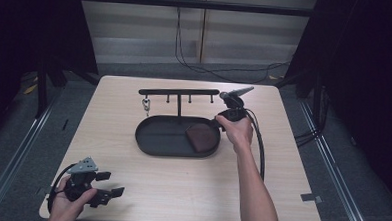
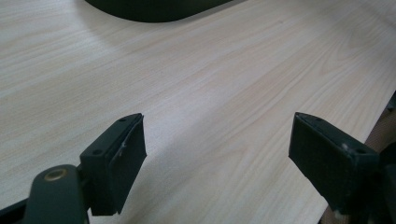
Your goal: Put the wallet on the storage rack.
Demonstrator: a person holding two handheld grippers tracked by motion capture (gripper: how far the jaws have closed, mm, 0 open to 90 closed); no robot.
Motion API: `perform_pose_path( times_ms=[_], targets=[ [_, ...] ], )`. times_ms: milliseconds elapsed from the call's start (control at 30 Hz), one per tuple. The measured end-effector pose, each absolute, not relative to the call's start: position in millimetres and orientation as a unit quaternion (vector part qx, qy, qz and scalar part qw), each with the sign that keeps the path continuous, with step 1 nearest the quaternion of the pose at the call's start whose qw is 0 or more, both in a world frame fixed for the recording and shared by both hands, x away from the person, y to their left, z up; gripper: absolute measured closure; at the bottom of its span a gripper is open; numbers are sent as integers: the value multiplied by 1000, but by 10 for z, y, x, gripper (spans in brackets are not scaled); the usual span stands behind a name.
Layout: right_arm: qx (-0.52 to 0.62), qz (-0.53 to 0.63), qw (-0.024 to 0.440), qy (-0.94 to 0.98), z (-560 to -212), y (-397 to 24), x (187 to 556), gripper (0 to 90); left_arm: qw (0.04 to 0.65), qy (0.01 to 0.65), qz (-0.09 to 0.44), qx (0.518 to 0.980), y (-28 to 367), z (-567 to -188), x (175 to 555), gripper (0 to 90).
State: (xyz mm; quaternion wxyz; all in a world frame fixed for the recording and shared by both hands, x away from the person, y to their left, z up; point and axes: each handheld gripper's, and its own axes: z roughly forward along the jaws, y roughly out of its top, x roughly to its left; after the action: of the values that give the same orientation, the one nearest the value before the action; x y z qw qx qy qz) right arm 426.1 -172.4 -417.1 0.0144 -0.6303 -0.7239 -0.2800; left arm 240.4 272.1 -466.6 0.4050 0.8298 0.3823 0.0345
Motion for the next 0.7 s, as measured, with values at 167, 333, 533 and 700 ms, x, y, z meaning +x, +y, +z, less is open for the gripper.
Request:
perform_pose_path(
  times_ms=[167,333,533,700],
  targets=[
    [-627,-290,6,-723,-4147,-1790,4167,576,407,385,35,828,2734,-4661,2415,187],
    [-621,-307,-4,-721,-4110,-1840,4070,518,406,388,36,826,2744,-4664,2420,186],
    [-618,-312,-15,-721,-4136,-1930,3934,445,406,391,37,825,2751,-4666,2428,186],
    [-607,-316,-29,-728,-4170,-1974,3821,415,404,392,39,825,2751,-4668,2429,187]
  ],
)
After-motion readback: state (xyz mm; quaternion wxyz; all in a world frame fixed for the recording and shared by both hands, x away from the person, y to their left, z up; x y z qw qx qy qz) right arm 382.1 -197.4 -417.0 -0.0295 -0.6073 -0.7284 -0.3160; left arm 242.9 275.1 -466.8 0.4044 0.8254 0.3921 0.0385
